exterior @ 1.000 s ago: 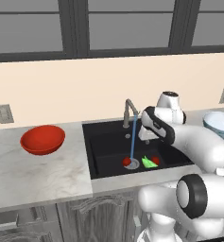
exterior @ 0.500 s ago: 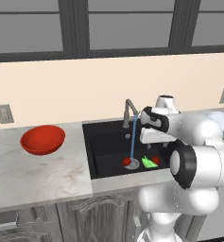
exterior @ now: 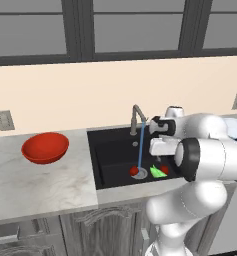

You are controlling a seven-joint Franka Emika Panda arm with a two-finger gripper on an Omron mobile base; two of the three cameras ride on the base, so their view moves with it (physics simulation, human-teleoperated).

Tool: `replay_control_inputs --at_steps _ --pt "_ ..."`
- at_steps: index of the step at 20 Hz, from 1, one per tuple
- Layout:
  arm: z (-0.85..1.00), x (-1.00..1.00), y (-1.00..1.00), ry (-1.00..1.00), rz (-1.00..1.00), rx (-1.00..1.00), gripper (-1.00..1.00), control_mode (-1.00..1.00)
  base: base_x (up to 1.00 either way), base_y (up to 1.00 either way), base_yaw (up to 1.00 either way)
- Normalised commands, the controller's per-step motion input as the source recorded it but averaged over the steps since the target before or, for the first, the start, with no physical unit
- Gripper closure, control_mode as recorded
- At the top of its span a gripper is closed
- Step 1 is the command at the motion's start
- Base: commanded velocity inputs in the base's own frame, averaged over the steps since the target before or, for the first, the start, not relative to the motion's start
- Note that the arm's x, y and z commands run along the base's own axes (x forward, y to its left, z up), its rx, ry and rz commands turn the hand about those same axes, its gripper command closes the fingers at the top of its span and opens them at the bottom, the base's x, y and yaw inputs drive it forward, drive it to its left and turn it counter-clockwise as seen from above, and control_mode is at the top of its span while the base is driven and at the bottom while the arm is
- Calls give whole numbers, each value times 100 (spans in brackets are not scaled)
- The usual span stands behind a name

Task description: Pick the bell peppers from the sink and place them in one bowl. Place the corn in the other bowl. Then turn off the sink faucet.

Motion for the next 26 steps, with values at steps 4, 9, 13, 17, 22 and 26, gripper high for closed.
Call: replay_control_inputs --at_steps 4,9,13,17,22,26 --pt "-27 -4 -18 -1 0 0 -100 -100 0 0 0" --pt "-29 -15 -9 -5 0 0 -100 -100 0 0 0" --pt "-28 -23 -11 -5 0 0 -100 -100 0 0 0" --pt "-24 -12 -1 -7 0 0 -100 -100 0 0 0" --pt "-18 2 0 -16 3 0 -100 -100 0 0 0" --pt "-17 14 0 -7 2 0 -100 -100 0 0 0"
